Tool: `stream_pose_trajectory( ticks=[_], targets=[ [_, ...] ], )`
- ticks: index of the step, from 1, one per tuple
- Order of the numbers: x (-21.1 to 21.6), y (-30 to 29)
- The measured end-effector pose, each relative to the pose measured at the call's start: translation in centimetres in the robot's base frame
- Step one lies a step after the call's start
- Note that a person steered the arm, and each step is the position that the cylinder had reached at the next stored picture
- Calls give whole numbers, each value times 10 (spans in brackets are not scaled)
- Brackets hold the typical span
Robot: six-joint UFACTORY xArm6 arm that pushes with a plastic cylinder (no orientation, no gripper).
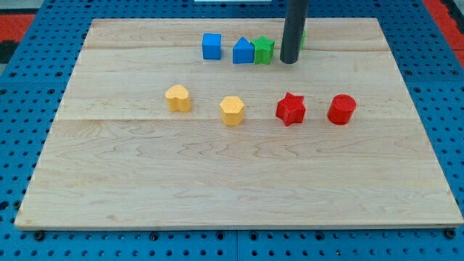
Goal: Slide the yellow hexagon towards left
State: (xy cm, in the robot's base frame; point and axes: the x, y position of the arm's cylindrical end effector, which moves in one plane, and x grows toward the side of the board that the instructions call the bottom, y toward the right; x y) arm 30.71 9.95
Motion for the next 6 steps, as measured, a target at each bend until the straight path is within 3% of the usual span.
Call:
stream_pose_trajectory(
  ticks=[2, 4, 6],
  targets=[
    [5, 10],
    [62, -2],
    [116, -85]
  ],
)
